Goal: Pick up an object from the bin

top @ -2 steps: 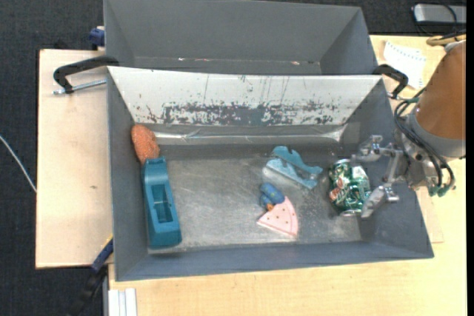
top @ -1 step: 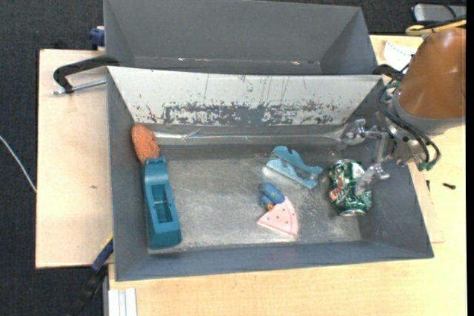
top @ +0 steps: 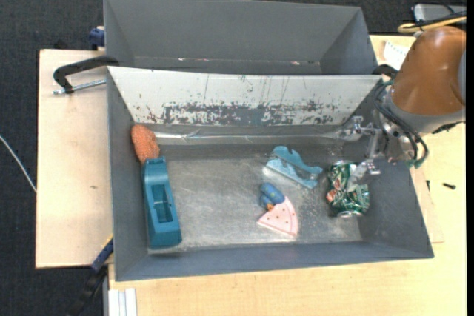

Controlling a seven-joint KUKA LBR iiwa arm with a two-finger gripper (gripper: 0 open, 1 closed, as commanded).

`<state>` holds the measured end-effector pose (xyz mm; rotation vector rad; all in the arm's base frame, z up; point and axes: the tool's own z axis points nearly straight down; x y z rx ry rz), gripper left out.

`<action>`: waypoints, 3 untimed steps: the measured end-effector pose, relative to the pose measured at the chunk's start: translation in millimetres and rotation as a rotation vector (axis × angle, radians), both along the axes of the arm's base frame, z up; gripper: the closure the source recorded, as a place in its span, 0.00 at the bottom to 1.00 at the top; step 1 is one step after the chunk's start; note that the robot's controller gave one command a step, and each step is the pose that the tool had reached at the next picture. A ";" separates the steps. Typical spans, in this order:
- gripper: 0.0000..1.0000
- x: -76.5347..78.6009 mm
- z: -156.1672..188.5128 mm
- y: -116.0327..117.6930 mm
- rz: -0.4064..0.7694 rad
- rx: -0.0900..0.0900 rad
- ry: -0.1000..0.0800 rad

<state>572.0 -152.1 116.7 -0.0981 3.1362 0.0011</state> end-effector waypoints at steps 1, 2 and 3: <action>0.00 -30.5 5.4 0.0 0.295 -0.001 0.002; 0.00 -38.9 -36.7 -0.4 0.345 -0.001 0.001; 1.00 -48.6 -39.0 0.2 0.575 -0.013 -0.026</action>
Offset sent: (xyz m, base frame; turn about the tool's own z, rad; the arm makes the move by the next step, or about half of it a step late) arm -0.0421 -0.0003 -0.0467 -0.3304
